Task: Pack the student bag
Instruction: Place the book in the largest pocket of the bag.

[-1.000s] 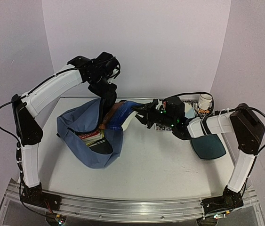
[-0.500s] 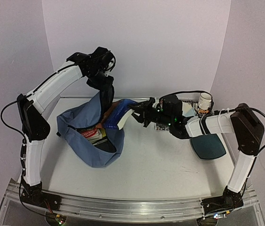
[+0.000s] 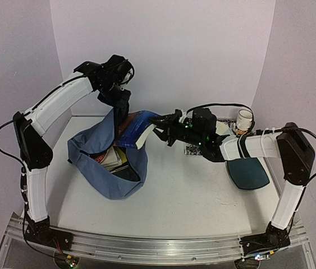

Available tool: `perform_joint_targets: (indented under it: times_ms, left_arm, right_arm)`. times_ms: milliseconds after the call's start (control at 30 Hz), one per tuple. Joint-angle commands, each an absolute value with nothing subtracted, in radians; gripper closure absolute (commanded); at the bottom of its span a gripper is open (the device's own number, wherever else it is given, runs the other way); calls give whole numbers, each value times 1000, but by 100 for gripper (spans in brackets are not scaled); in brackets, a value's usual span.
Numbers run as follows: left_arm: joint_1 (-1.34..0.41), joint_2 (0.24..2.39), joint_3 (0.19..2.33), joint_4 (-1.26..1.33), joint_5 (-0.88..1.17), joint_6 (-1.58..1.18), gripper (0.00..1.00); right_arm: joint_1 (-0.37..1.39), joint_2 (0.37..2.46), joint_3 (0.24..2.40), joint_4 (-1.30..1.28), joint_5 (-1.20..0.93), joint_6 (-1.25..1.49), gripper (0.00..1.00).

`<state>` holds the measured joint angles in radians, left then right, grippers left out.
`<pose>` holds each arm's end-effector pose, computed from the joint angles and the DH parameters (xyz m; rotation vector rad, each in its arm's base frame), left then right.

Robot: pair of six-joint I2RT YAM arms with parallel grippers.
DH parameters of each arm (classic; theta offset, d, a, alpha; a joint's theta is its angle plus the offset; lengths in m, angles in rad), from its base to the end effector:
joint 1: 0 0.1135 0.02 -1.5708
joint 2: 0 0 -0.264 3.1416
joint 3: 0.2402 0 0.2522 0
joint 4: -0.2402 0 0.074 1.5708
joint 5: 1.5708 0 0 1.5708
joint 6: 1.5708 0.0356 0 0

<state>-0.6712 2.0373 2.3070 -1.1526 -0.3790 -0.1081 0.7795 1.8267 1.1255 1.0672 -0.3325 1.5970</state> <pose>0.3424 -0.2551 0.3897 0.5017 2.3199 0.0979 0.2857 0.2987 0.2952 0.2688 1.5711 2.1861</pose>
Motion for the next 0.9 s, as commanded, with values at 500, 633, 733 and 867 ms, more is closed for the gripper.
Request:
perform_joint_targets:
  times_ms: [500,633,733,867]
  left_arm:
    - [-667,1812,2293,-1101,-207,-149,100]
    - [-667,1824,2305,-1094,-158,-182,100]
    - [-666,1841,2308,-1093,-227,-214,100]
    - [-646,1857,2268,-1093,-343,-266,100]
  right_arm:
    - [829,1739,1294,1462,-389,1513,100]
    - [872,1783,1301,1473,-374,1516,100]
    - [901,1817,1287,1508,-369,1529,100]
    - [914,1799,1192,1517,-338,1508,100]
